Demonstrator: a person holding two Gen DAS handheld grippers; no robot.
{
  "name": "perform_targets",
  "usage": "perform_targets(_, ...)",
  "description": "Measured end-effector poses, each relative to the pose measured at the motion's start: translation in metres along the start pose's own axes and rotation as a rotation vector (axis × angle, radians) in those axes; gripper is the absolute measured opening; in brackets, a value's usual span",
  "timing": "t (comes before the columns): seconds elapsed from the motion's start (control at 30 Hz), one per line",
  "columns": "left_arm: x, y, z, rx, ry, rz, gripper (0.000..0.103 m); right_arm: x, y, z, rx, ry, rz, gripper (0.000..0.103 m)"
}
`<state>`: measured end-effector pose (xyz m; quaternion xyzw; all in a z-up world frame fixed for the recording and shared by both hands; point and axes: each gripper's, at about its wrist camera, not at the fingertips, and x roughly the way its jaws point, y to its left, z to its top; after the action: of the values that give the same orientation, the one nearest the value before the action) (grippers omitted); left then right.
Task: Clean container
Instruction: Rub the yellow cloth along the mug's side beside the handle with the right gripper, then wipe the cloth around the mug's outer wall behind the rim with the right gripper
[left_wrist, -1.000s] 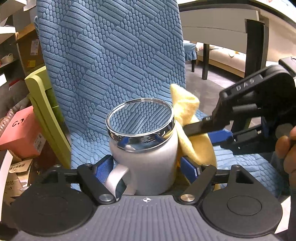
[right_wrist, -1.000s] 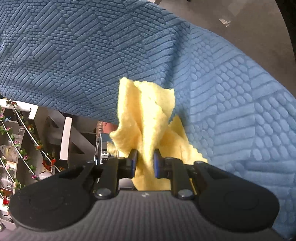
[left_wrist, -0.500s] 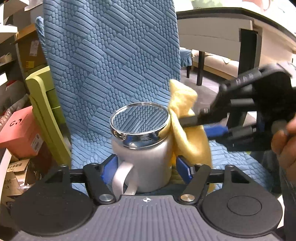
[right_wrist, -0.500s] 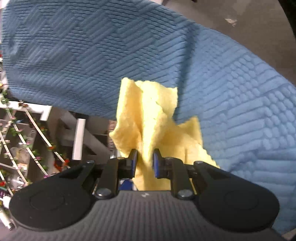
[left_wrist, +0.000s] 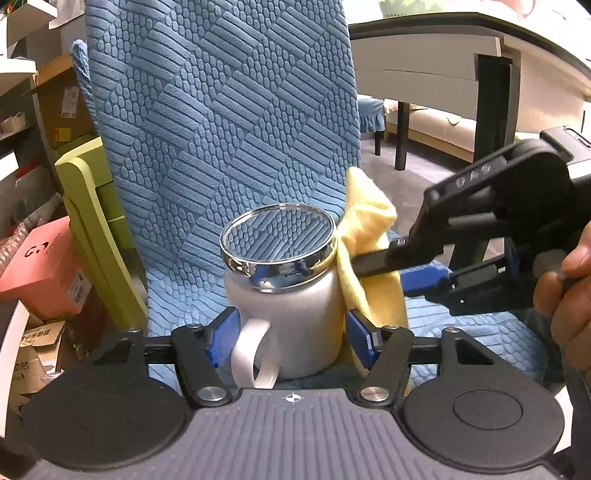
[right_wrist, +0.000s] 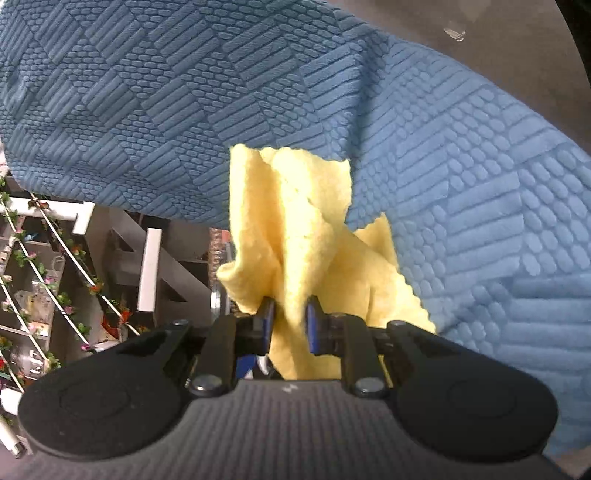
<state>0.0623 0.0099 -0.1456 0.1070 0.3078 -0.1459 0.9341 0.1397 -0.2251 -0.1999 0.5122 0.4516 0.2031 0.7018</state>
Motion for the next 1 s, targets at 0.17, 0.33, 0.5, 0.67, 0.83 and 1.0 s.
perform_targets(0.17, 0.008, -0.001, 0.002, -0.007, 0.015, 0.007, 0.079, 0.002, 0.0, 0.009, -0.011, -0.006, -0.019, 0.02)
perform_targets(0.33, 0.015, -0.002, 0.004, -0.012, 0.022, 0.011, 0.087, 0.004, -0.001, 0.022, -0.036, -0.031, 0.053, 0.02)
perform_targets(0.5, 0.021, -0.003, 0.006, -0.018, 0.028, 0.015, 0.087, 0.02, -0.015, 0.035, -0.039, 0.003, 0.016, 0.02)
perform_targets(0.67, 0.026, -0.006, 0.007, -0.016, 0.035, 0.028, 0.089, 0.025, 0.002, 0.053, -0.134, 0.003, 0.14, 0.019)
perform_targets(0.83, 0.03, -0.008, 0.007, -0.019, 0.039, 0.033, 0.09, 0.048, -0.006, 0.068, -0.129, 0.086, 0.123, 0.02)
perform_targets(1.0, 0.034, -0.008, 0.008, -0.045, 0.036, 0.045, 0.09, 0.055, 0.006, 0.079, -0.186, 0.135, 0.209, 0.02)
